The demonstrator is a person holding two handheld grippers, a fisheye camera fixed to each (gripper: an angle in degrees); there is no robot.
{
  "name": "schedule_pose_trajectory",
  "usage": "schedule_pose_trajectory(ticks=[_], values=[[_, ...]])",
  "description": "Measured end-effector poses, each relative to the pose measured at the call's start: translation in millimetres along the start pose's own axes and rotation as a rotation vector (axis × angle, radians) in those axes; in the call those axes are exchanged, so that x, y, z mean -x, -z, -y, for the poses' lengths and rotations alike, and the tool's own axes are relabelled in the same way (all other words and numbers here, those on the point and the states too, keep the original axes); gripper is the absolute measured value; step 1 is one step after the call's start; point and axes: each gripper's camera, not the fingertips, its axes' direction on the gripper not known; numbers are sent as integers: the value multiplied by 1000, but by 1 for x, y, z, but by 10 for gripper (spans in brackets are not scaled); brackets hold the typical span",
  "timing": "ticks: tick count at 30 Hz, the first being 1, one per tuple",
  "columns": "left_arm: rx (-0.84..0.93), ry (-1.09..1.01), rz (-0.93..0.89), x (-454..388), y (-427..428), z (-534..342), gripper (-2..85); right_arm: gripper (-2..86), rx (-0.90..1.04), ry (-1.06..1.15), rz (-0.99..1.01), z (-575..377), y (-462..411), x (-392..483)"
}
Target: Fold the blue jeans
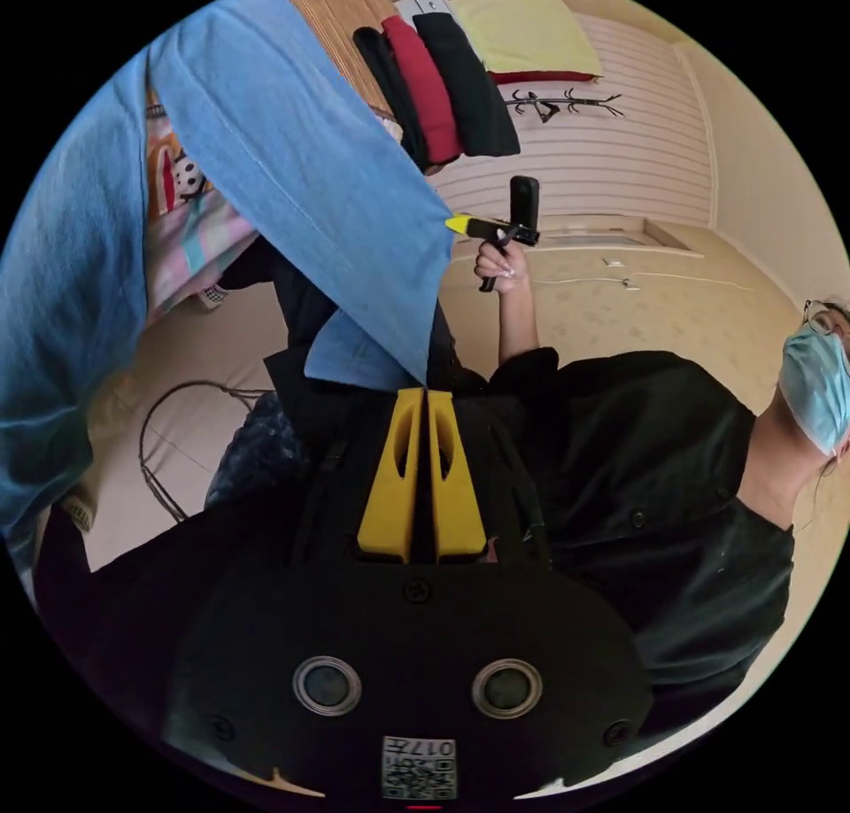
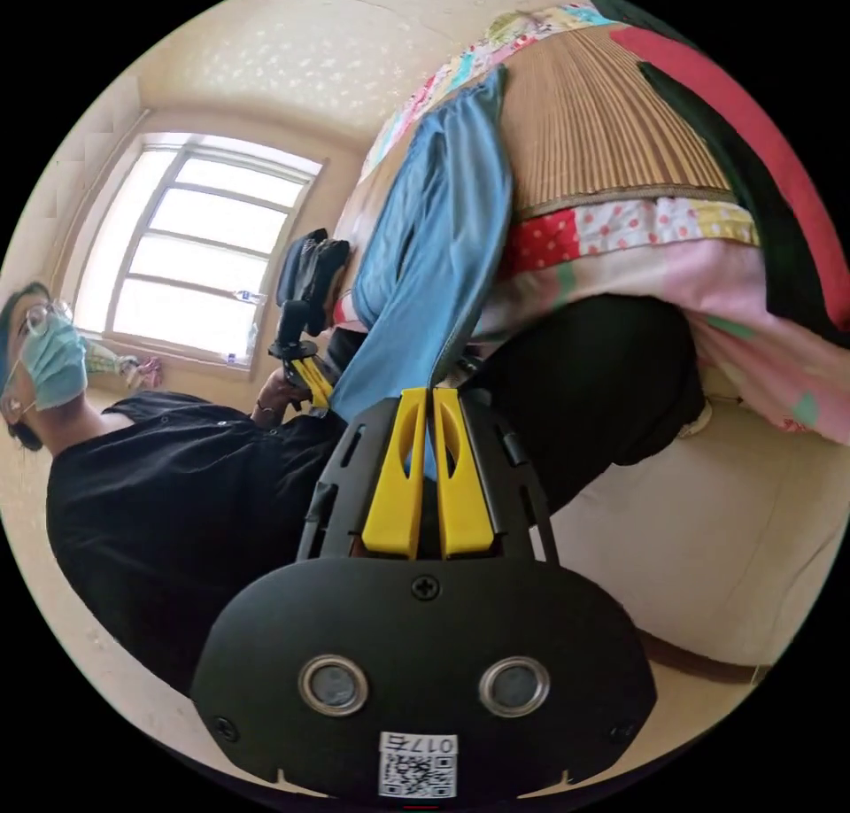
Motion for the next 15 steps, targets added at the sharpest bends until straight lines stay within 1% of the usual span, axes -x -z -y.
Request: schedule_pose_trajectory(ticks=[1, 2, 3, 5, 6, 9, 13, 15], values=[[23, 27, 54, 6, 1, -3, -10, 14, 10, 16, 35, 2, 0, -1], [26, 70, 106, 16, 3, -6, -10, 15, 24, -14, 17, 4, -2, -6], [21, 90, 118, 21, 4, -7, -10, 15, 39, -39, -9, 4, -4, -10], [22, 137, 114, 40, 4, -12, -10, 17, 144, -149, -187, 8, -21, -21], [22, 149, 112, 45, 3, -14, -10, 17, 159, -148, -200, 9, -24, -21], [-15, 195, 93, 63, 3, -22, -9, 24, 146, -127, -162, 10, -27, -19], [-190, 136, 11, 68, 20, -29, 3, 40, 129, -137, -101, 3, -26, -24], [-248, 112, 23, 69, 26, -27, 22, 46, 114, -139, -86, 1, -26, -25]])
